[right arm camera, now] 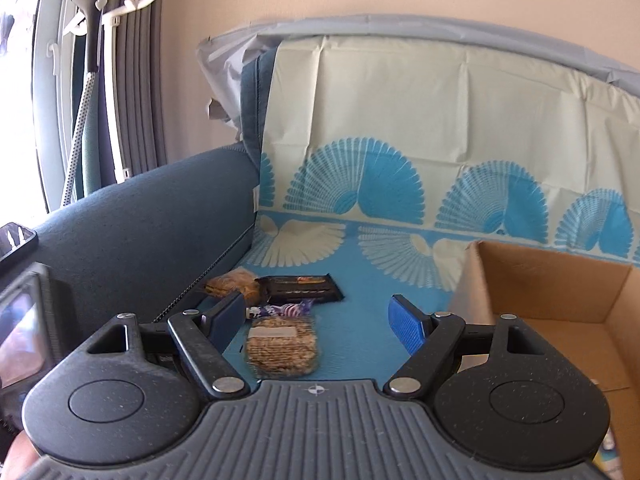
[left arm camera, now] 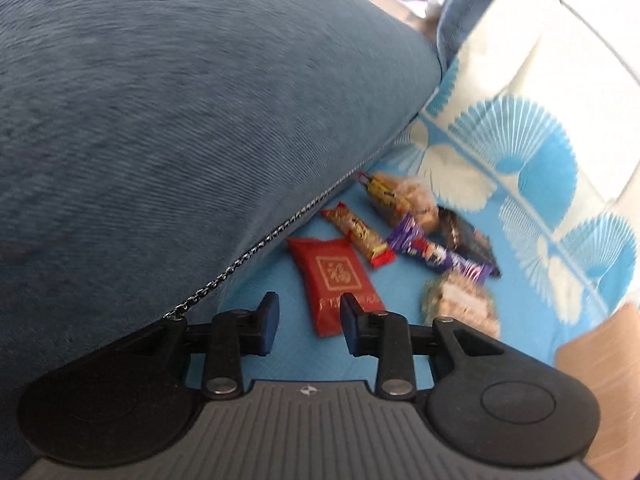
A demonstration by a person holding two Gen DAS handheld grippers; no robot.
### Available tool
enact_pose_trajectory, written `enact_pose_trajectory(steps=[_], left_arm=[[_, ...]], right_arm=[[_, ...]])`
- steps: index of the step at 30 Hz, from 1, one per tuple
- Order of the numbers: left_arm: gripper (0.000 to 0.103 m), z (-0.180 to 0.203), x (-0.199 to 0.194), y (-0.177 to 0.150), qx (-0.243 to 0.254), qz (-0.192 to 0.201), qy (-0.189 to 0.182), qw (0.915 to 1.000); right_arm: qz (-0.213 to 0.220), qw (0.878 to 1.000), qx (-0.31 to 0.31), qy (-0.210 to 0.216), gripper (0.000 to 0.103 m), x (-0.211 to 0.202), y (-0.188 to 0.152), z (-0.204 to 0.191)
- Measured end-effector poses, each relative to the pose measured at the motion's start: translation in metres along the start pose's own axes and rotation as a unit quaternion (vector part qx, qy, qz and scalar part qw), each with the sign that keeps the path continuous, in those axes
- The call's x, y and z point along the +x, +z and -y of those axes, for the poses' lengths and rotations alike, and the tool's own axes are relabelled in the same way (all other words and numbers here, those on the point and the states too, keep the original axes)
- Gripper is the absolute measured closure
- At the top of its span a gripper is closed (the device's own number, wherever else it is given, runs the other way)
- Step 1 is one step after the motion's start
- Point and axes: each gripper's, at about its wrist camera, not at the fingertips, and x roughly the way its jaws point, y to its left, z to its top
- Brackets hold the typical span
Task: Organize snacks
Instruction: 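Move both open tools back to the snack pile, then grasp the clear nut bag with the right tool while the left tool grasps the red square packet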
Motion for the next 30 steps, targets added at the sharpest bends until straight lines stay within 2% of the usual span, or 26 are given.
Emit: enact_pose_trajectory(steps=[3, 5, 9, 16, 21, 22, 24, 25, 26, 28, 30], left_arm=[[0.066, -0.004, -0.001, 0.002, -0.015, 0.002, -0.012, 0.9998], [0.066, -0.004, -0.001, 0.003, -0.019, 0.004, -0.013, 0.9997], [0.066, -0.006, -0.001, 0.004, -0.026, 0.009, -0.011, 0.9996], [0.065, -0.004, 0.003, 0.005, -0.028, 0.016, -0.007, 0.9995], [0.055, 0.001, 0.008, 0.006, -0.022, 0.018, -0.009, 0.9996], [0.054, 0.003, 0.008, 0.006, -0.019, 0.02, -0.008, 0.9996], [0.048, 0.006, 0.011, 0.006, -0.014, 0.021, -0.009, 0.9996], [0.047, 0.008, 0.011, 0.006, -0.01, 0.021, -0.008, 0.9997], [0.046, 0.009, 0.012, 0.006, -0.008, 0.022, -0.007, 0.9997], [0.046, 0.011, 0.012, 0.005, -0.006, 0.023, -0.004, 0.9997], [0.046, 0.011, 0.012, 0.005, -0.005, 0.023, -0.005, 0.9997]], right_arm=[[-0.023, 1.0, 0.014, 0.0, 0.021, 0.029, -0.007, -0.004], [-0.045, 0.999, 0.021, 0.008, 0.015, 0.049, -0.014, -0.006], [-0.083, 0.996, 0.013, 0.021, 0.011, 0.087, -0.032, -0.014], [-0.105, 0.994, 0.02, 0.019, 0.008, 0.135, -0.045, -0.016], [-0.109, 0.994, -0.006, 0.031, 0.008, 0.149, -0.05, -0.022], [-0.107, 0.994, -0.015, 0.035, 0.009, 0.149, -0.051, -0.023], [-0.103, 0.993, -0.027, 0.048, 0.019, 0.146, -0.052, -0.026], [-0.1, 0.993, -0.033, 0.055, 0.03, 0.145, -0.053, -0.027], [-0.098, 0.993, -0.04, 0.055, 0.037, 0.144, -0.053, -0.029], [-0.098, 0.993, -0.047, 0.054, 0.043, 0.143, -0.054, -0.03], [-0.098, 0.993, -0.047, 0.053, 0.045, 0.142, -0.054, -0.03]])
